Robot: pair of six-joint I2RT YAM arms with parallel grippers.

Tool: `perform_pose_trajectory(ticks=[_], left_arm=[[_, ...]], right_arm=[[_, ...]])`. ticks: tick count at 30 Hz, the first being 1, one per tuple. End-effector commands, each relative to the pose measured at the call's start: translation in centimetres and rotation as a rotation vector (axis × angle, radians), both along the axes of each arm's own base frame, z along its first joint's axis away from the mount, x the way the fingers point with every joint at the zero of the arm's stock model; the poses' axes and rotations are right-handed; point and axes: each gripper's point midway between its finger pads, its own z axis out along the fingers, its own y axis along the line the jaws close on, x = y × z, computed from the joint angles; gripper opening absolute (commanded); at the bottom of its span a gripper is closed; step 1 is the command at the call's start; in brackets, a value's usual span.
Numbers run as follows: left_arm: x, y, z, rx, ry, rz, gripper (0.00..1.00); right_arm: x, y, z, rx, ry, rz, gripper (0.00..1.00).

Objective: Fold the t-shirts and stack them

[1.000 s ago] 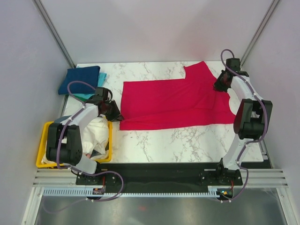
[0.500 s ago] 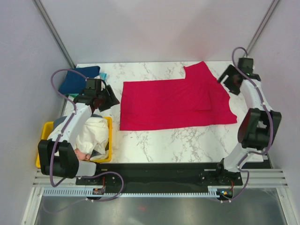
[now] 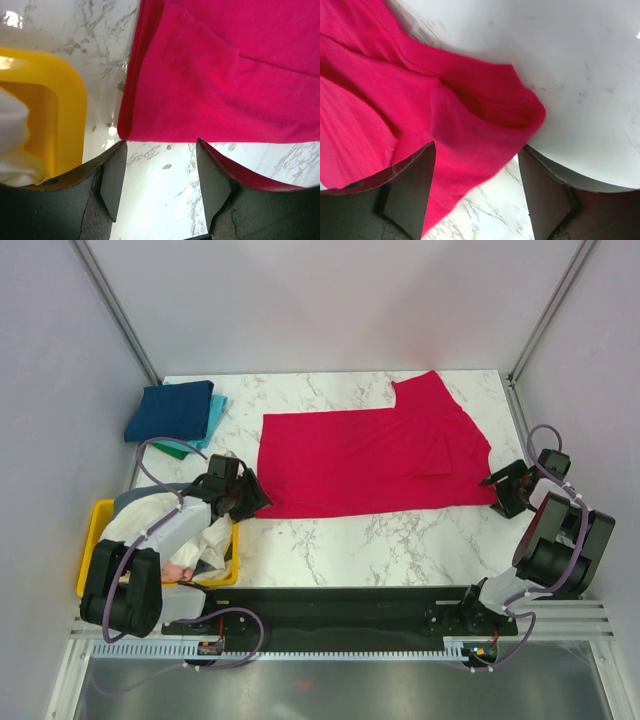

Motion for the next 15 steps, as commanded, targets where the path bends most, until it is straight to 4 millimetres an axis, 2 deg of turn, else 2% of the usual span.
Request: perform_pose_trajectory(ticks=[1,5,8,9,10,11,12,13,15], left_arm=[[2.5,-1.0,0.6,-0.040,-0.084,0.055,0.65],[2.5,-1.3,-1.8,0.006,-0.031,0.077,0.65],[2.6,-2.0,-2.6,0.011,-0.011,0.068,0.63],[2.5,-2.3,-3.1,0.011,0.008,0.066,0.62],[2.5,-2.6,-3.2,0.011,0.009,0.059,0.60],[2.5,-2.6,-3.5,0.034,0.004,0.061,0.56],[2.5,-2.9,-3.8,0.040,0.012,0.054,0.49],[2.5,-3.2,-3.9,0.044,0.009,0.041,0.33],[2.5,-3.5,-4.1,0.045,0.010,0.018,0.14]], right_arm=[[2.7,-0.6,0.2,0.037,-0.098,-0.033,0.74],[3.2,-0.6,-0.6,0.054,-0.102,-0.044,0.62],[2.9,-0.8,-1.1,0.024,-0.086,-0.031,0.41],[2.6,-0.9,-1.2,0.020,-0.082,-0.033,0.28],[2.8,-1.0,-0.9,0.010,-0.094,-0.032,0.24],[2.6,-0.8,-1.0,0.011,-0.094,-0.030,0.19],[2.6,-0.9,-0.9,0.005,-0.097,-0.027,0.07],[2.5,-0.9,-1.0,0.005,-0.095,-0.028,0.02],[2.3,-1.1,-0.9,-0.005,-0.090,-0.031,0.00]])
